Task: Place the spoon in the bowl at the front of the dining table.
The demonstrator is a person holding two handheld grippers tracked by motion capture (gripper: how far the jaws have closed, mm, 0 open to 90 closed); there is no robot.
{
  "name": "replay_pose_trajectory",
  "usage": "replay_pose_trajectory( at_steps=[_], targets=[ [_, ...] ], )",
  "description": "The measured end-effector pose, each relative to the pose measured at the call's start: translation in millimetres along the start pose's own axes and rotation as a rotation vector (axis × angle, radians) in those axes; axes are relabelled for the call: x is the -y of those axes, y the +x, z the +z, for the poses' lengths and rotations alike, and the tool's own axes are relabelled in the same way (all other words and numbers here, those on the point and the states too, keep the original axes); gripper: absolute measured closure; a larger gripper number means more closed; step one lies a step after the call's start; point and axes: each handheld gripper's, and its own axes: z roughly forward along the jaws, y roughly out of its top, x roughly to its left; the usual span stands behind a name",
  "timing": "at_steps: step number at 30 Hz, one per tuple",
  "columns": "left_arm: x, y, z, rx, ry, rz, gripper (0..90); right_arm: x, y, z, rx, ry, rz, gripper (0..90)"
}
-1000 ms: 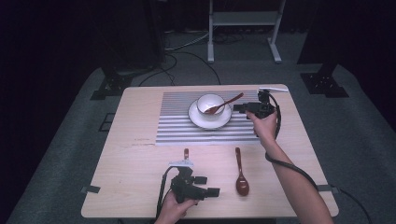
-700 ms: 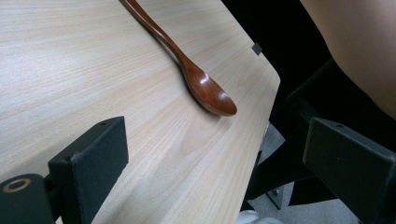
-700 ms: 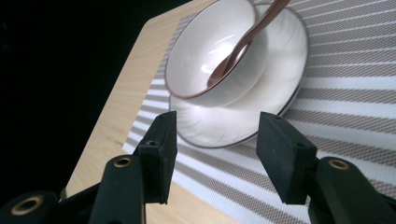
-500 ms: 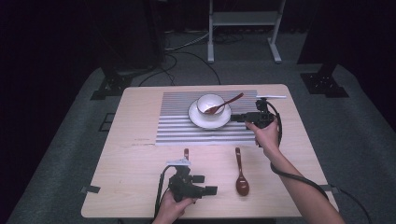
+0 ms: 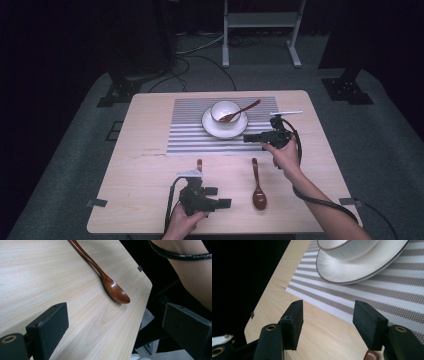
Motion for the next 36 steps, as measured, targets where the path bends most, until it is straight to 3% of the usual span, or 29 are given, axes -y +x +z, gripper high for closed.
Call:
replay_pose_trajectory(
  at_steps=[8, 21, 36],
  targets=[
    [-0.6, 0.8, -2.3, -0.006, -0.003, 0.003, 5.5, 14.6, 5.1, 0.5, -0.013, 0.033, -0.027, 39.5],
    [-0.9, 1.4, -2.0, -0.01, -0.005, 0.002, 5.5, 35.4, -0.8, -3.4, -0.024, 0.053, -0.02, 38.4],
    [-0.9, 1.9, -2.6, -0.013, -0.003, 0.004, 5.5, 54.7, 5.4, -7.4, -0.009, 0.095, -0.08, 36.4]
  ],
)
